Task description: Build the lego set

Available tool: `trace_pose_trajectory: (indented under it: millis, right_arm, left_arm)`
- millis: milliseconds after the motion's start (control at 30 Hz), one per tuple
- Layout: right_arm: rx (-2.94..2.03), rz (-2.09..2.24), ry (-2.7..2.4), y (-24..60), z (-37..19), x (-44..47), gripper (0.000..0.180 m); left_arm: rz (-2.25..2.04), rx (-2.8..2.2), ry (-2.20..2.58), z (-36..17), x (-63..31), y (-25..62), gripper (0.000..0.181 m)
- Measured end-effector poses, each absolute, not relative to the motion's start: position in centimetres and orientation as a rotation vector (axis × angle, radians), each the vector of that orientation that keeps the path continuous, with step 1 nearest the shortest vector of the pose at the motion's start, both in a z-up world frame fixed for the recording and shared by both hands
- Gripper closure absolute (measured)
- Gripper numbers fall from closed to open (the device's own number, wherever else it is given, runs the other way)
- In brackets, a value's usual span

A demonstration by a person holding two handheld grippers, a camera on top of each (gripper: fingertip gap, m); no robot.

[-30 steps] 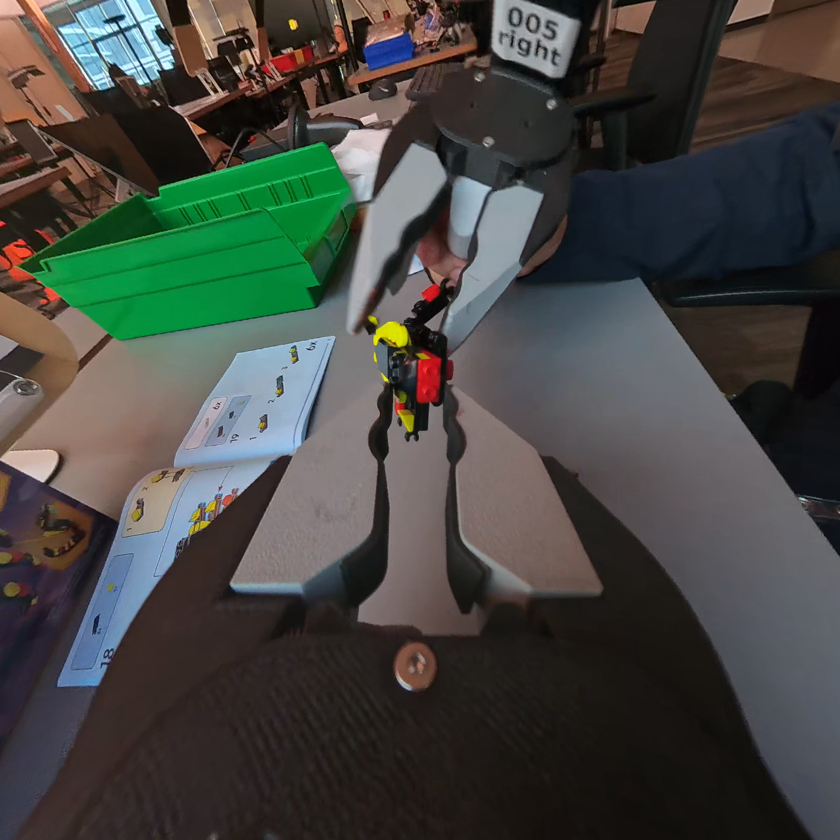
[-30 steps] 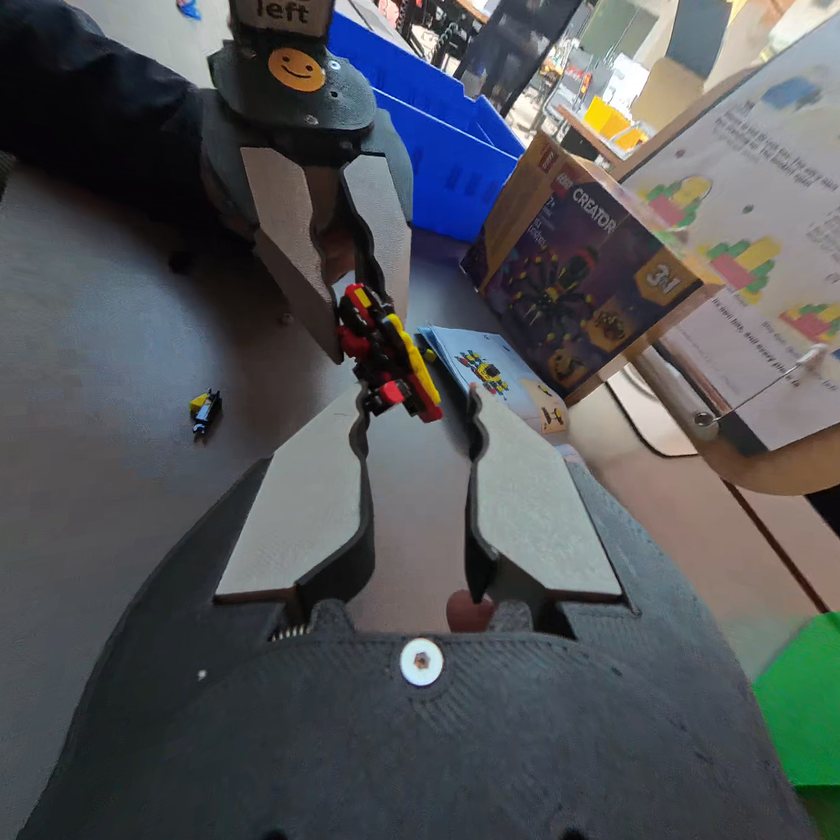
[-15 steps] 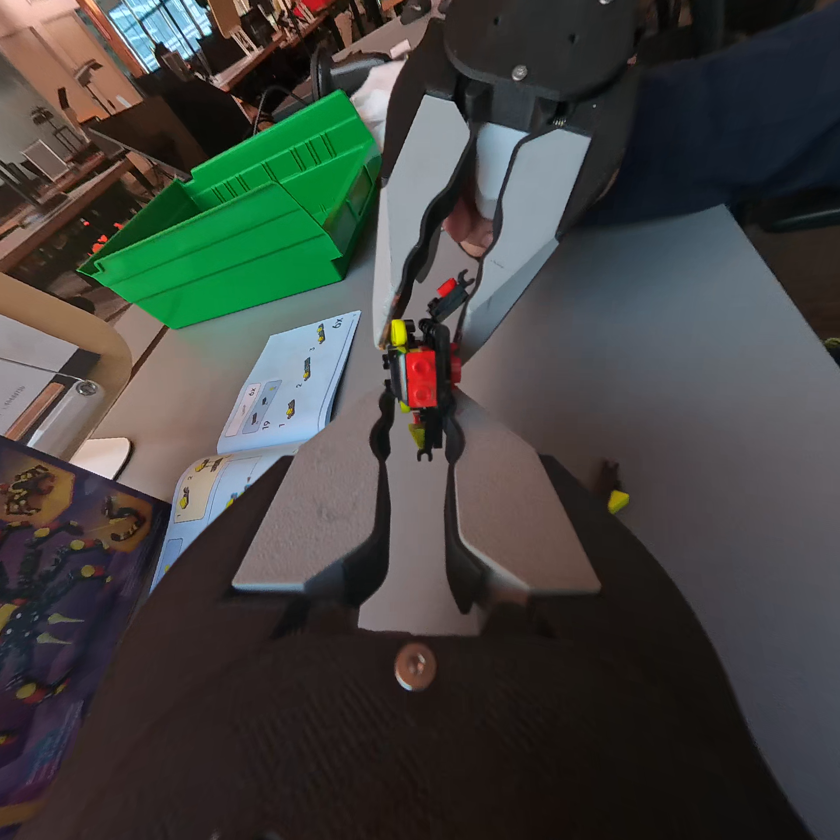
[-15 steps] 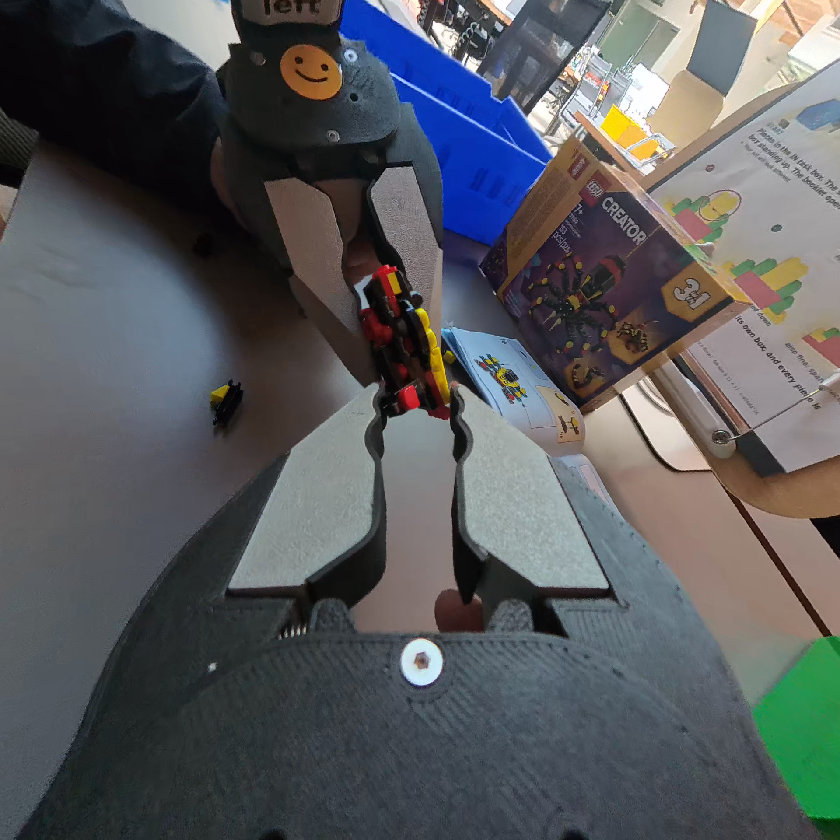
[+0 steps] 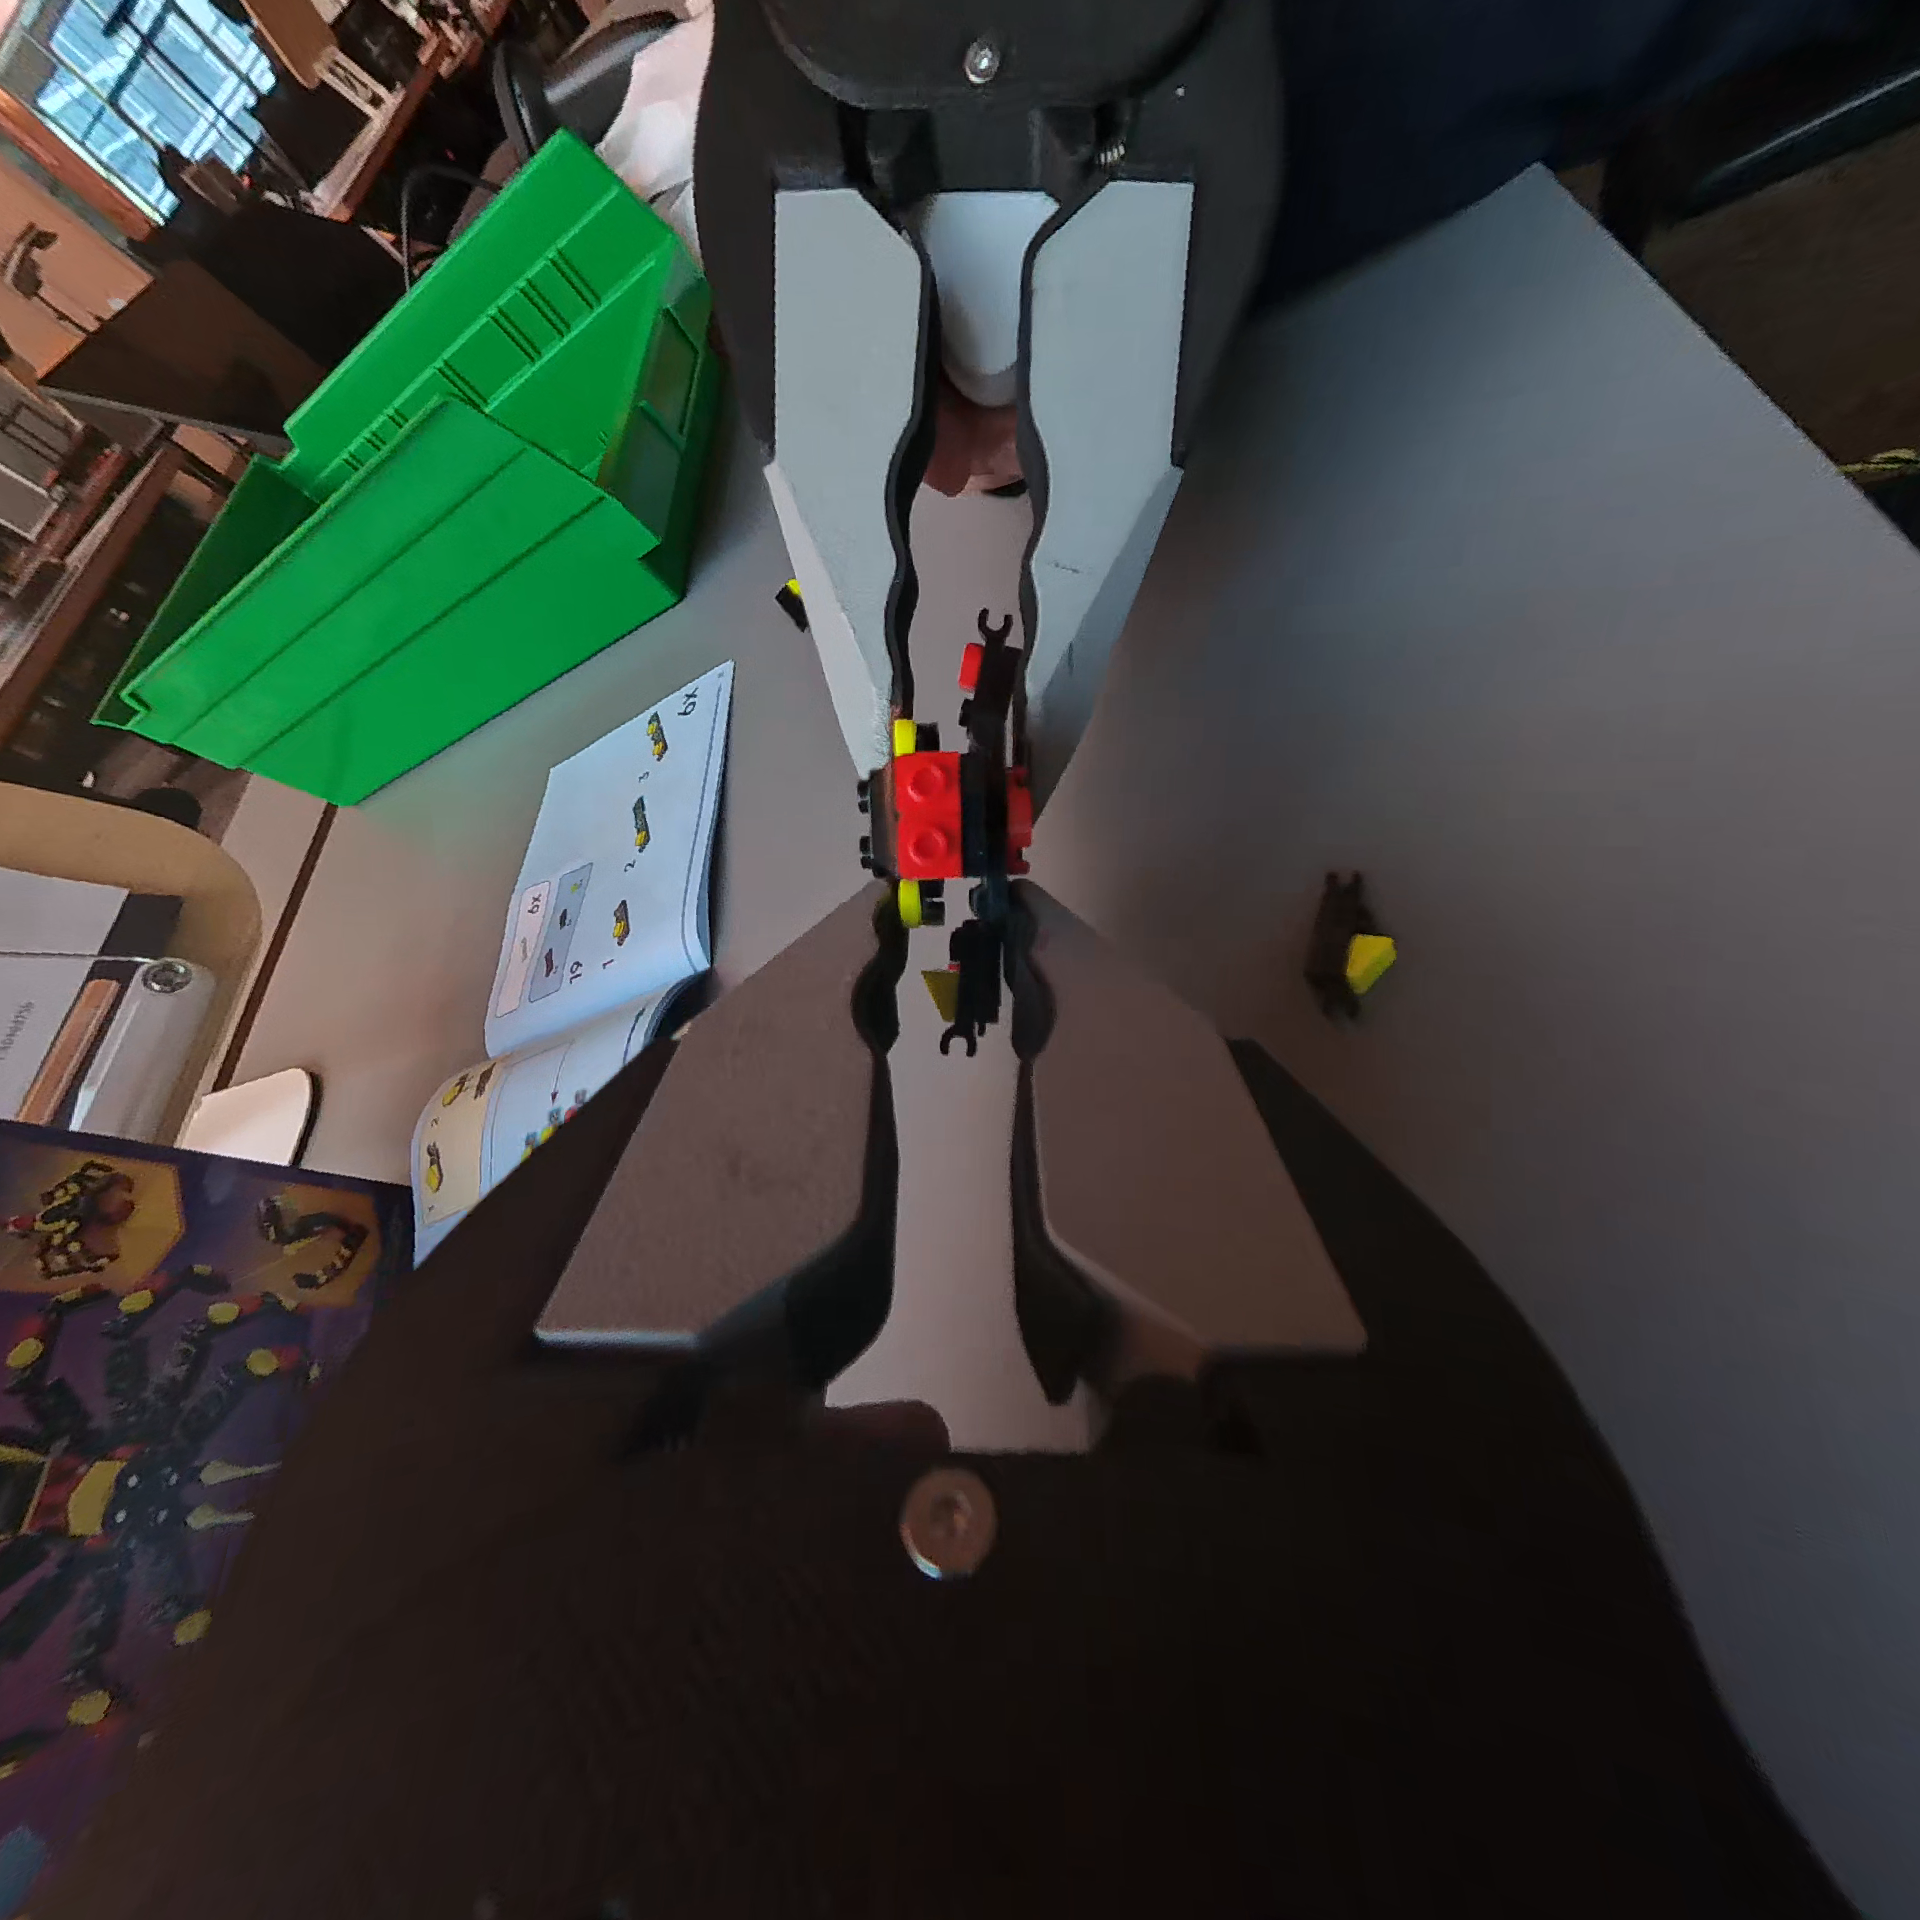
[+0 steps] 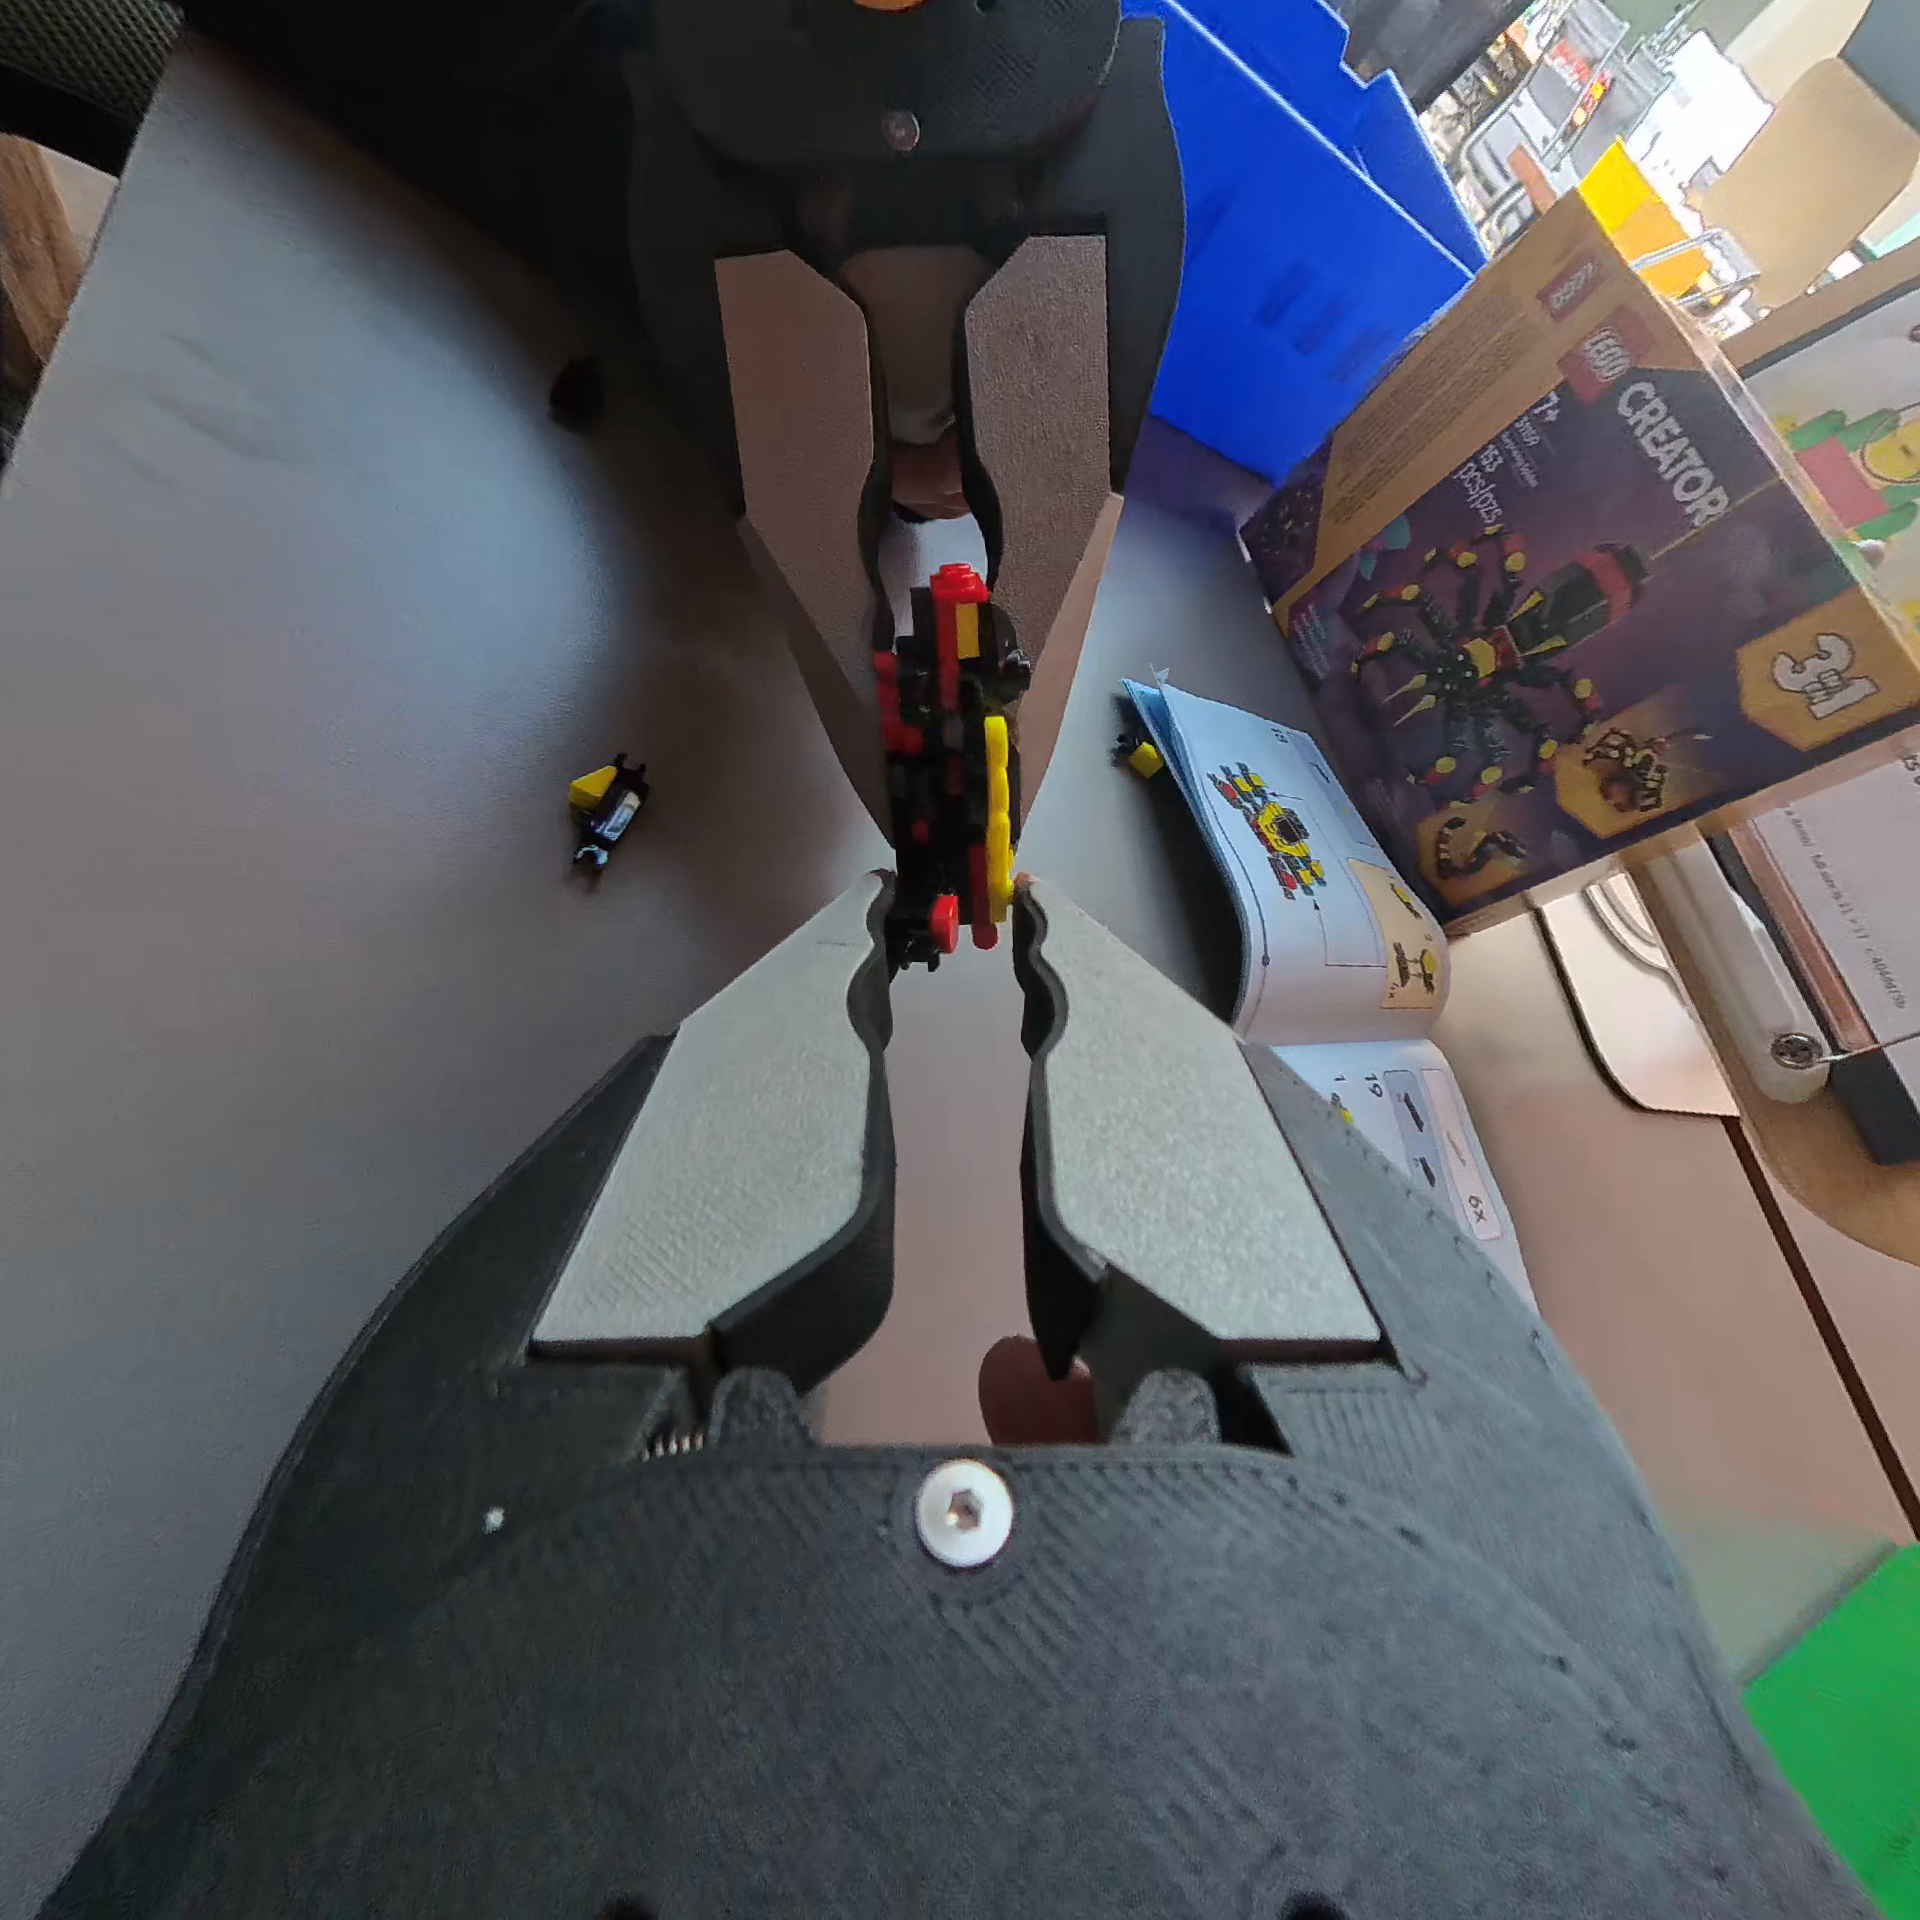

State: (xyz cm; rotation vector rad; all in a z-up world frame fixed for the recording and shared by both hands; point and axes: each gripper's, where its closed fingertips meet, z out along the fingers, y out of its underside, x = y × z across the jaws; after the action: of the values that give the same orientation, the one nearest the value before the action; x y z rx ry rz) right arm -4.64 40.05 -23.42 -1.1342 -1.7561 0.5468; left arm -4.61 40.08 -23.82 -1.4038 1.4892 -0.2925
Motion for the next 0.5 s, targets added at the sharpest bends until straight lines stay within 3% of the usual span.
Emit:
trace_pose_trajectory:
  millis: [200,267,300,500]
  right_arm:
    - [-1.176,0.563,-1.709,40.8,-22.9,-4.4,0.160]
    - [-1.170,0.552,-1.730,40.6,-23.2,-4.3,0.160]
    - [-1.163,0.552,-1.747,40.4,-23.4,-4.3,0.160]
    - [-1.238,0.528,-1.683,42.4,-22.3,-2.3,0.160]
  left_arm:
    - [-0.333,-1.428,1.423,-23.2,-3.6,40.0,0.131]
    - [-0.333,-1.412,1.424,-23.0,-3.3,39.8,0.142]
    - [-0.318,-1.400,1.434,-23.0,-3.3,39.7,0.161]
    - [-0.229,-1.395,1.436,-23.2,-4.4,40.7,0.163]
